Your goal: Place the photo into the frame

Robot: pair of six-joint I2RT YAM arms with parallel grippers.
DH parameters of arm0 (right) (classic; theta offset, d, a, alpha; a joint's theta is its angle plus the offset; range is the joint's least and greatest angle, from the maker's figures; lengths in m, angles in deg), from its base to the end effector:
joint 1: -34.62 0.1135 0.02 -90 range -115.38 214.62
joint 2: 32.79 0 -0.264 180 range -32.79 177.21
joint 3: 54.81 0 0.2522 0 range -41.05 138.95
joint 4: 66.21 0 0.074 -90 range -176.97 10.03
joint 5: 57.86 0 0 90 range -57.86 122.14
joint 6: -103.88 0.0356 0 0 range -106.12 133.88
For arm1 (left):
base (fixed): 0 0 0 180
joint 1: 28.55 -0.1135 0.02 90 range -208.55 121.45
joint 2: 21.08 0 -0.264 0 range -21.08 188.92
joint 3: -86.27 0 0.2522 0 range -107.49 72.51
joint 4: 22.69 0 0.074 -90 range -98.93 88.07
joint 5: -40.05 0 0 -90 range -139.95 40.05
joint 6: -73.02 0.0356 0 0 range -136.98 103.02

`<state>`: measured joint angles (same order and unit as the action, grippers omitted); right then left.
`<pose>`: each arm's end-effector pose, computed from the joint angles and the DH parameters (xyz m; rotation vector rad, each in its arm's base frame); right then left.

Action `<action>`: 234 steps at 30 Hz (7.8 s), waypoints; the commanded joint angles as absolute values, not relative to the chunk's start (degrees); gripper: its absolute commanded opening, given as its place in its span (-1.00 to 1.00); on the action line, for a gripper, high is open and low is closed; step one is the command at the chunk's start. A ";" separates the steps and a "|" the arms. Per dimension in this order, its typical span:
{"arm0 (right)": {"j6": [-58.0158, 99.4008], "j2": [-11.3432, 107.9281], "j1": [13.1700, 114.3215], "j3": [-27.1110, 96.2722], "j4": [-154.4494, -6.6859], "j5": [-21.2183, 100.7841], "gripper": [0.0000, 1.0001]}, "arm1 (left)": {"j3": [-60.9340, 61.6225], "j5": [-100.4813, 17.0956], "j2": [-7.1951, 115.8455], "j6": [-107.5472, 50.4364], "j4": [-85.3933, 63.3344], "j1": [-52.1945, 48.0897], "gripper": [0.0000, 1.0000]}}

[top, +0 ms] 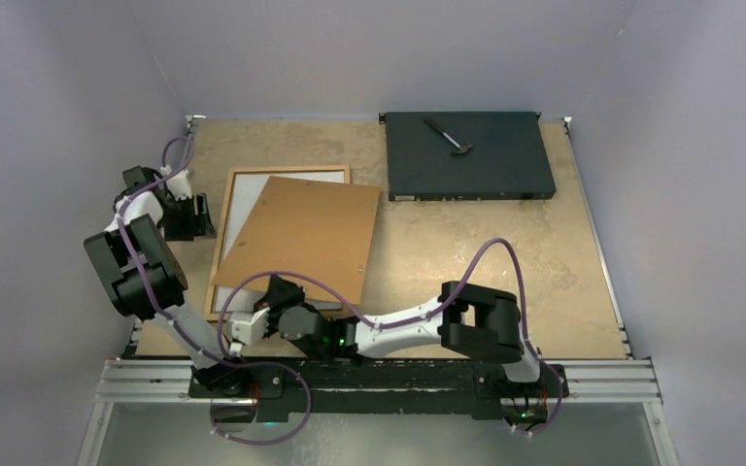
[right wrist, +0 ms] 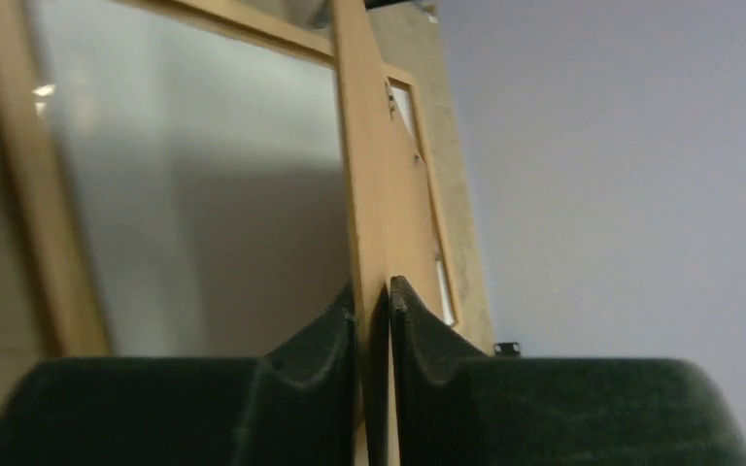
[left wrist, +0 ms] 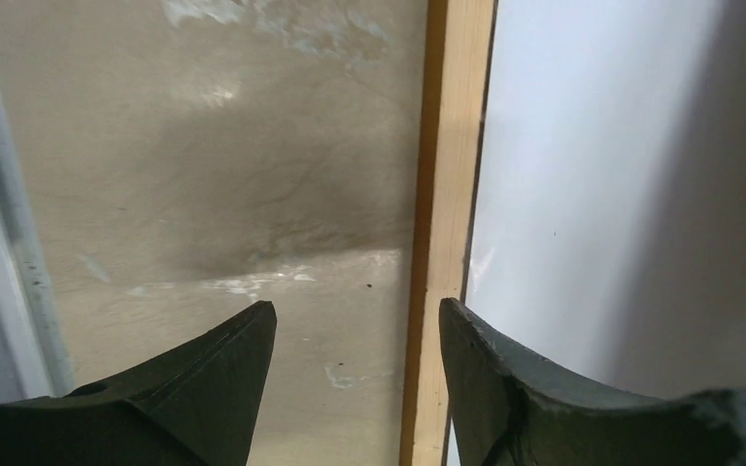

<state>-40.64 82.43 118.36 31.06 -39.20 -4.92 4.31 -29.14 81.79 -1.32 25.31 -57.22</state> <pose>0.0709 0.4496 0.2245 -1.2523 1.0035 -0.1256 0.3158 0.1583 0.1808 -0.2106 2.6483 -0.2650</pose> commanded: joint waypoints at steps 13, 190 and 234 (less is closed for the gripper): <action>-3.54 72.54 120.67 31.69 -71.67 13.59 0.98 | -1.67 -26.12 78.59 -1.00 28.96 -58.00 0.22; 49.44 76.79 77.64 39.53 -84.08 24.83 0.98 | 4.78 -29.97 83.97 1.65 26.38 -52.08 -0.04; 44.73 97.76 91.36 56.48 -56.04 54.56 0.47 | 8.51 -21.81 84.78 10.13 30.43 -50.38 -0.17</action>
<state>44.51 99.72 88.75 57.90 -59.96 50.21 6.73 -24.57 83.14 6.90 29.31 -50.31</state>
